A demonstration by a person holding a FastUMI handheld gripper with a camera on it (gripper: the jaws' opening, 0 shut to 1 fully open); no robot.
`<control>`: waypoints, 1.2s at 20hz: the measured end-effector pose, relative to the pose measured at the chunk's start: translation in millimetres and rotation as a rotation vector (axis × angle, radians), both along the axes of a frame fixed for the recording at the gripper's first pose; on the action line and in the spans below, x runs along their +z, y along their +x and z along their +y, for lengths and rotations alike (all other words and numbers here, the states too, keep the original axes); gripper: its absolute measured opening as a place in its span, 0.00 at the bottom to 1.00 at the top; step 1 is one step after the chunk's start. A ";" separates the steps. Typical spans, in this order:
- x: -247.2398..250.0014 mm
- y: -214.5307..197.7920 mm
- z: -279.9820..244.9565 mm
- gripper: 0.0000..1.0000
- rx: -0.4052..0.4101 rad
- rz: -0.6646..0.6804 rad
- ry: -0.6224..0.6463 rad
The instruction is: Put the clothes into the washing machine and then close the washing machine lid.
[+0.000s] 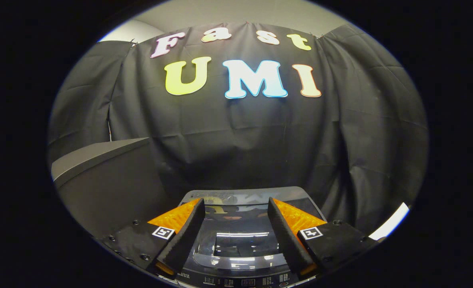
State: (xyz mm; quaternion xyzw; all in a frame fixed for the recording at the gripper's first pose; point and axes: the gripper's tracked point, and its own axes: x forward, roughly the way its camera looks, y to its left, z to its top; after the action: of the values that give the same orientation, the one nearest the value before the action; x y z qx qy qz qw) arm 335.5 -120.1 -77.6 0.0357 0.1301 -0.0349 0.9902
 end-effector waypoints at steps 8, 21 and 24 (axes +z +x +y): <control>5.7 -12.1 0.6 0.98 -0.002 -0.003 -0.016; 83.0 -83.8 13.3 0.97 -0.007 -0.096 -0.045; 96.6 -101.3 17.9 0.97 -0.004 -0.116 -0.049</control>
State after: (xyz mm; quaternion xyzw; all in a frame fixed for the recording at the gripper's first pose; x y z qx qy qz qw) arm 234.2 -102.1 19.0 0.0137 0.0715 -0.0378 0.9966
